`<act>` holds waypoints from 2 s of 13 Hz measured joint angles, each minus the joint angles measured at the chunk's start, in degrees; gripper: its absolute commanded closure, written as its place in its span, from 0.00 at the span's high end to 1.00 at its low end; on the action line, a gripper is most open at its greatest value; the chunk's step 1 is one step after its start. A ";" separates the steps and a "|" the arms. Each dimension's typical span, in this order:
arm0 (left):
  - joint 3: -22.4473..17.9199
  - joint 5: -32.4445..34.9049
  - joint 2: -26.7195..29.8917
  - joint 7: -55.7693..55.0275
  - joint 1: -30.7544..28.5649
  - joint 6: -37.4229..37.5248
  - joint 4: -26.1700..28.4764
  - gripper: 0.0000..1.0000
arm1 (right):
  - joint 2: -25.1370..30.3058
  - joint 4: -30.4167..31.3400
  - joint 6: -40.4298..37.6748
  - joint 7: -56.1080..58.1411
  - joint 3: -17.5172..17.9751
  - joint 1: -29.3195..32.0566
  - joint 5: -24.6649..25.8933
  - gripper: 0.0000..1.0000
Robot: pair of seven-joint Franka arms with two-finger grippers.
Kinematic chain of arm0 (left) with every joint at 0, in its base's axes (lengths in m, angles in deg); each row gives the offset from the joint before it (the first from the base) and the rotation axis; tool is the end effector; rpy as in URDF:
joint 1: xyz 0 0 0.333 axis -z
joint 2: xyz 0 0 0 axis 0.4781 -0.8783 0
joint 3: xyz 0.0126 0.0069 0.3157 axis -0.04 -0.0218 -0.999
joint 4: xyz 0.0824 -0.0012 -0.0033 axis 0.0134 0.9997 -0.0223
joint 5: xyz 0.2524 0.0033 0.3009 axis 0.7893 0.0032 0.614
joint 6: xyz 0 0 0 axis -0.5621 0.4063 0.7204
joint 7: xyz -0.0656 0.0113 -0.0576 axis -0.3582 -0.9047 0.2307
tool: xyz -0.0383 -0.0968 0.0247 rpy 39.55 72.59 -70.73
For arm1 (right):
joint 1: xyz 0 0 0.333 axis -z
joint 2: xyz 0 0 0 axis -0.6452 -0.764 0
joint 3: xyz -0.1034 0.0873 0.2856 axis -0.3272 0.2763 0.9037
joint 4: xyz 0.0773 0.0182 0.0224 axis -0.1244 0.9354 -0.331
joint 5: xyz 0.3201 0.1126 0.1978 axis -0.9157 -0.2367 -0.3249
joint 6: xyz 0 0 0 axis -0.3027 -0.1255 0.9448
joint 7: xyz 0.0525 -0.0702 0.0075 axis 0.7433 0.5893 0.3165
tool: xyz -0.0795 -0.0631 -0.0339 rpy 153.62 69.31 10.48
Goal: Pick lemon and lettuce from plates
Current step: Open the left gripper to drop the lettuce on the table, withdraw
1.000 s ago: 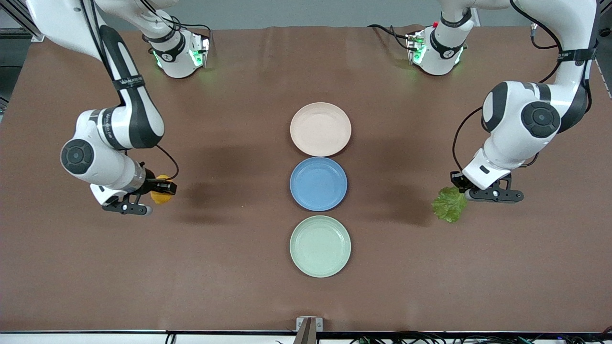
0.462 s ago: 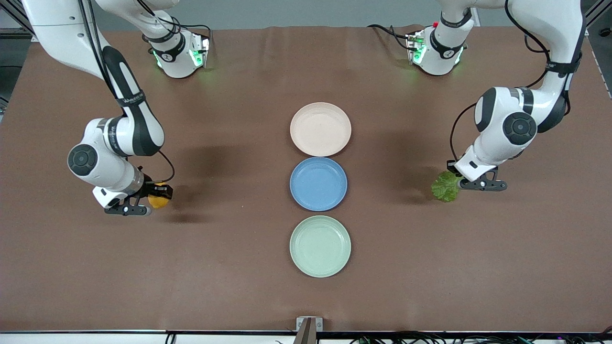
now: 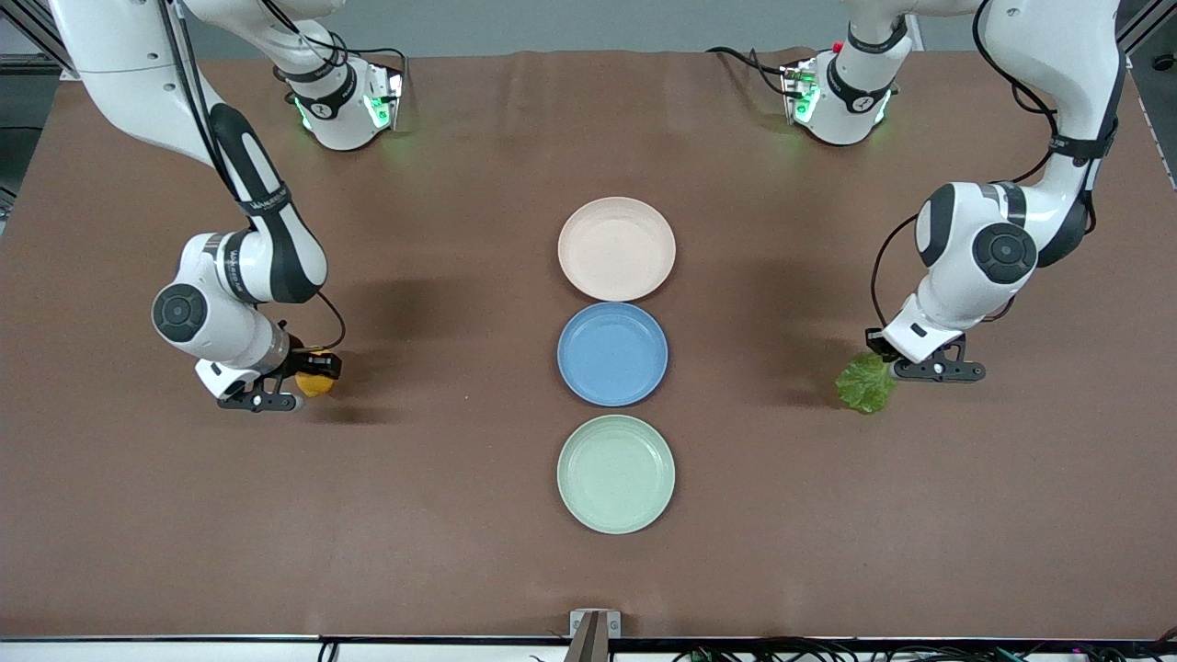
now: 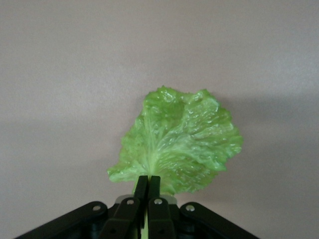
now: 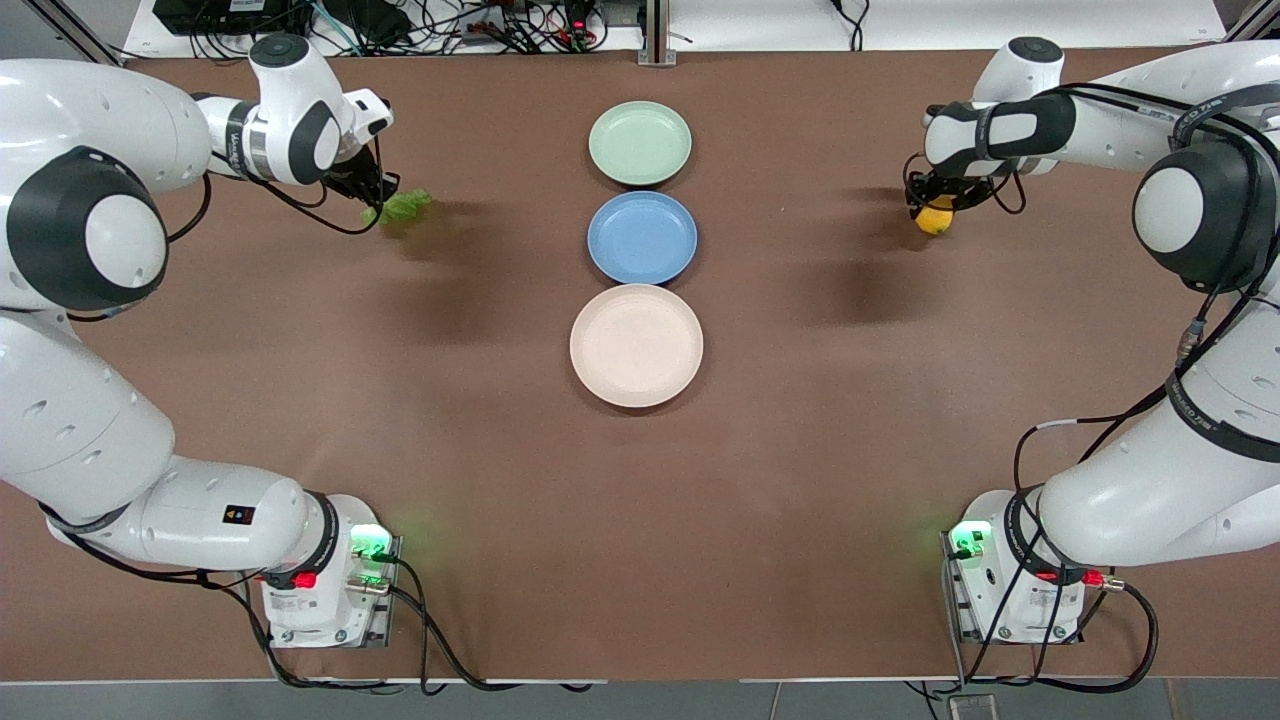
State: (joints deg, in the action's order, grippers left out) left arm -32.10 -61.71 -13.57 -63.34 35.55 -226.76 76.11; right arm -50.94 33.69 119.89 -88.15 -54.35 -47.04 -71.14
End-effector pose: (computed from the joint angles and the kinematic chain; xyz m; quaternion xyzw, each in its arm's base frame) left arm 0.5598 -0.0428 0.2589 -0.9981 0.0414 -0.0279 0.0348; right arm 0.5755 0.0311 0.1994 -0.9993 0.0220 0.0286 0.0062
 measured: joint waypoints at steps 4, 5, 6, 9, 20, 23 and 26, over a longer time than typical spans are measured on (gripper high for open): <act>0.09 0.00 -2.83 -0.01 0.06 -1.73 -1.21 1.00 | 0.08 3.68 4.49 0.02 0.04 0.00 0.00 0.01; 0.14 0.00 -3.11 -0.03 0.20 -1.75 -1.96 1.00 | 0.15 3.77 4.49 0.03 0.09 0.00 0.00 0.01; 0.15 0.00 -3.15 -0.05 0.31 -1.73 -2.78 1.00 | 0.16 3.79 4.49 0.04 0.14 0.00 0.00 0.01; 0.15 0.00 -2.61 -0.06 0.28 1.05 -5.44 1.00 | 0.18 3.82 4.48 0.08 0.30 0.00 0.00 0.04; 0.05 -0.06 2.44 3.52 -3.43 44.54 -41.75 1.00 | 2.52 4.76 -0.63 0.19 1.20 -0.45 0.00 0.07; 0.79 -2.06 6.04 3.29 -2.76 54.30 -46.34 1.00 | 2.52 4.96 1.24 0.44 1.18 -0.45 0.00 0.12; 0.81 -3.11 11.33 3.57 -2.76 59.27 -46.91 1.00 | 2.47 4.99 2.33 0.55 1.18 -0.45 0.00 1.00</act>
State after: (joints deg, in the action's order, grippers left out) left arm -31.29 -64.82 -2.24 -59.76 32.79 -167.49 29.19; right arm -48.47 38.68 122.23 -87.59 -53.17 -47.48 -71.13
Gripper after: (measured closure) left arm 0.000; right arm 0.383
